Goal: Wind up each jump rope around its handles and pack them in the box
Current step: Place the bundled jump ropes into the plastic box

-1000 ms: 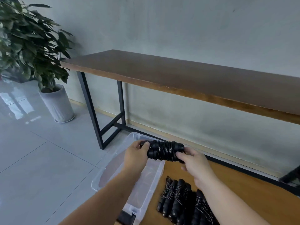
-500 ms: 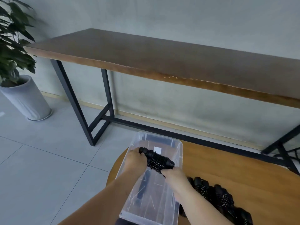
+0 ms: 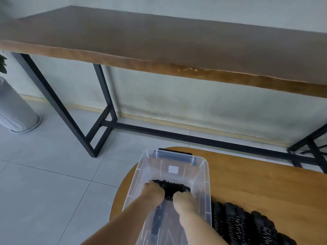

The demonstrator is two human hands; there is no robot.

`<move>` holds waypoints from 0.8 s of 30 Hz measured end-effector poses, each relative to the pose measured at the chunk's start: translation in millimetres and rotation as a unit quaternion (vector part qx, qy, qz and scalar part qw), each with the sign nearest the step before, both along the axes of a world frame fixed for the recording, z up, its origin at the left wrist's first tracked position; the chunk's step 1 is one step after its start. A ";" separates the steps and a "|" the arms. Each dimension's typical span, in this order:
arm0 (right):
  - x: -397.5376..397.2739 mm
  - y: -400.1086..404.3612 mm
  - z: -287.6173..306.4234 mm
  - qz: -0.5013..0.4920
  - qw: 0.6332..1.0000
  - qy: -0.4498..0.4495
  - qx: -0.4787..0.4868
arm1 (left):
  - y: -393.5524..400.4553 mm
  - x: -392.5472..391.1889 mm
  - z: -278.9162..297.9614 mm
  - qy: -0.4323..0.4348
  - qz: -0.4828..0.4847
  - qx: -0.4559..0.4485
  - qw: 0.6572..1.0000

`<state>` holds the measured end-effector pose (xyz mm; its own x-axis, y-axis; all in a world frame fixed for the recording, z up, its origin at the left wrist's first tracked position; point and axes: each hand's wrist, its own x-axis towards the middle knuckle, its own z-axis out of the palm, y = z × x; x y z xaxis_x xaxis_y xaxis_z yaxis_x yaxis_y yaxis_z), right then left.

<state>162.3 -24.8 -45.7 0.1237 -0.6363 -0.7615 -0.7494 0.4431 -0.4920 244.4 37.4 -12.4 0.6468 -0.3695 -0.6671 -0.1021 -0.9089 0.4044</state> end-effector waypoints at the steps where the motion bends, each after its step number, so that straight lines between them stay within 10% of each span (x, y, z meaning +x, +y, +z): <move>1: 4.3 -1.6 0.3 0.003 1.000 0.002 -0.008 | -2.1 4.0 -2.3 0.014 0.043 -0.017 0.999; 24: 28.8 -20.3 -22.2 -0.144 0.986 -0.070 0.047 | -10.4 0.1 -56.1 -0.078 -0.126 0.018 0.989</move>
